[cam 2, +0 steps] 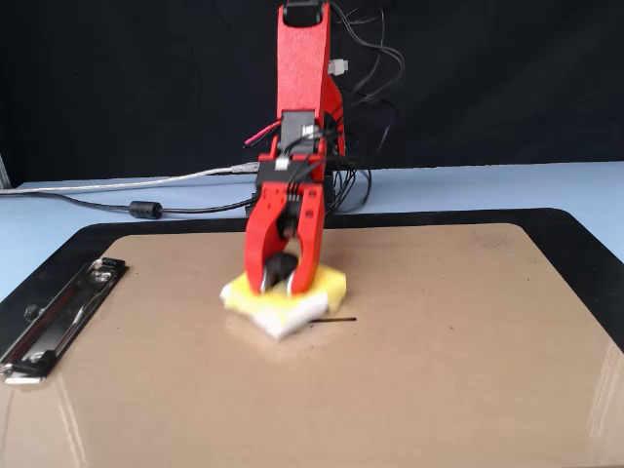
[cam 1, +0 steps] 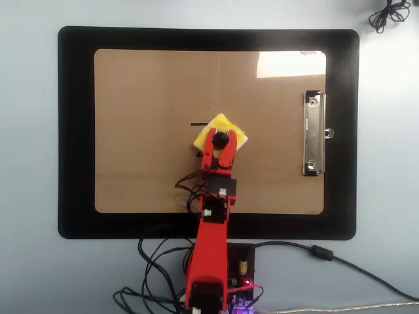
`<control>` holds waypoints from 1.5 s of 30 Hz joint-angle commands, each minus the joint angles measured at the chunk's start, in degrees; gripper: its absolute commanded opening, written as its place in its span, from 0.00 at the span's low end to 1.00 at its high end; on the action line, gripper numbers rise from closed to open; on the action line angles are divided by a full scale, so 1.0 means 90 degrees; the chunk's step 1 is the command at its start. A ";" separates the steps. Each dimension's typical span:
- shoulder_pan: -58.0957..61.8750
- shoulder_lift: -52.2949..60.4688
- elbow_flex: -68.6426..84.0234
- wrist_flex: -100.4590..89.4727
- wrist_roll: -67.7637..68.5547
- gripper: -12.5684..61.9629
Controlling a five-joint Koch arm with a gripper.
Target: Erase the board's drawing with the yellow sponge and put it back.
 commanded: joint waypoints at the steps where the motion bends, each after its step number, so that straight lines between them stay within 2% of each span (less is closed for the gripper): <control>1: 0.0020 0.1387 0.0801 -0.0029 -0.0049 0.06; 4: -0.0039 0.2598 0.1738 0.0098 -0.0049 0.06; 6: -0.0068 0.2773 0.1807 0.0313 -0.0049 0.06; 9: -0.0186 0.1660 0.0830 0.0381 -0.0078 0.06; 13: -0.0205 -0.0781 -0.1455 0.0322 -0.0078 0.06; 16: -0.0205 -0.1689 -0.2441 0.0352 -0.0078 0.06; 19: -0.0186 -0.1348 -0.2012 0.0352 -0.0078 0.06; 24: -0.0176 0.1250 0.0547 0.0391 -0.0078 0.06; 27: -0.0186 0.2246 0.1240 0.0400 -0.0078 0.06; 30: -0.0186 0.1426 0.0820 0.0322 -0.0098 0.06; 36: -0.0146 -0.1396 -0.2344 0.0342 -0.0078 0.06; 38: -0.0117 -0.1934 -0.3018 0.0352 -0.0068 0.06; 41: -0.0039 -0.1963 -0.2930 0.0352 -0.0078 0.06; 45: 0.0283 -0.0557 -0.1250 0.0322 -0.0049 0.06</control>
